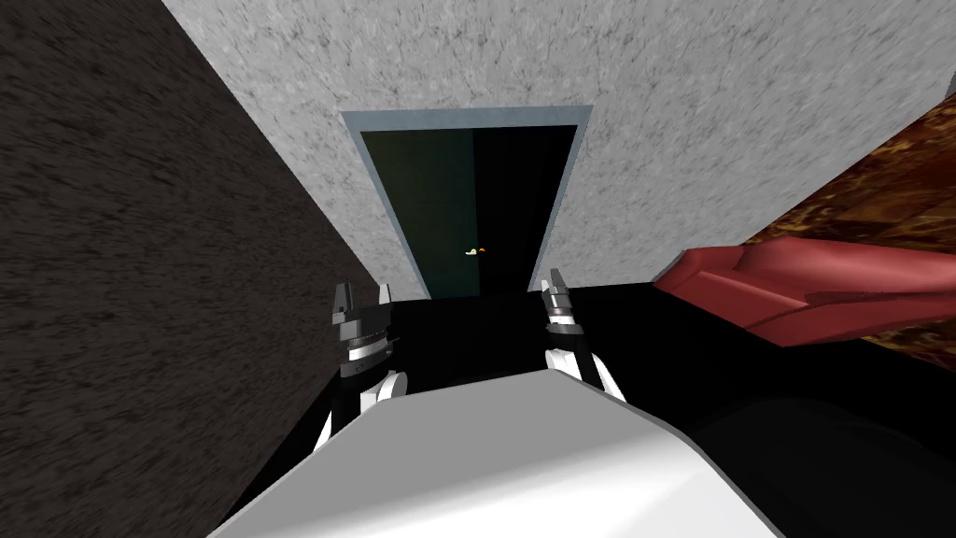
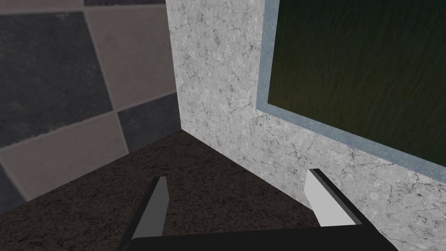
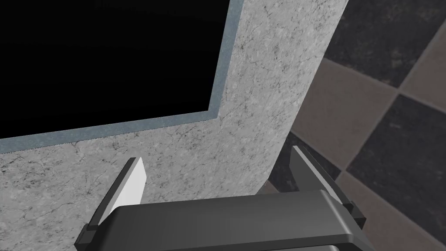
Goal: Pull the door open
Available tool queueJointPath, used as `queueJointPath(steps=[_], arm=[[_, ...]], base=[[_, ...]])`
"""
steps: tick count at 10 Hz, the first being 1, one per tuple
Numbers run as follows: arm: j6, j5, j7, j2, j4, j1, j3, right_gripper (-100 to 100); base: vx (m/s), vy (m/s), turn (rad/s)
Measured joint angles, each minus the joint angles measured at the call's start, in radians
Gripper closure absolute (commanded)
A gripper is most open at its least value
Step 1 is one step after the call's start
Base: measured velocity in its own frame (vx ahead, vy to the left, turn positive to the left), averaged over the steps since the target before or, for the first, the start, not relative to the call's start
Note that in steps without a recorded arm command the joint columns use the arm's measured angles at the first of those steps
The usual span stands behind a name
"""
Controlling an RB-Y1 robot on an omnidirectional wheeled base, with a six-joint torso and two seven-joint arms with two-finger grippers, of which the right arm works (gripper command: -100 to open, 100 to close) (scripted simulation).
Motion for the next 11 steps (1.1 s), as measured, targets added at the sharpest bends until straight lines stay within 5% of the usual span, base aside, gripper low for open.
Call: queueJointPath(steps=[11], arm=[[-0.065,0.012,-0.054,-0.054,0.220,-0.081,-0.014,-100]], base=[[0.147,0.022,-0.001]])
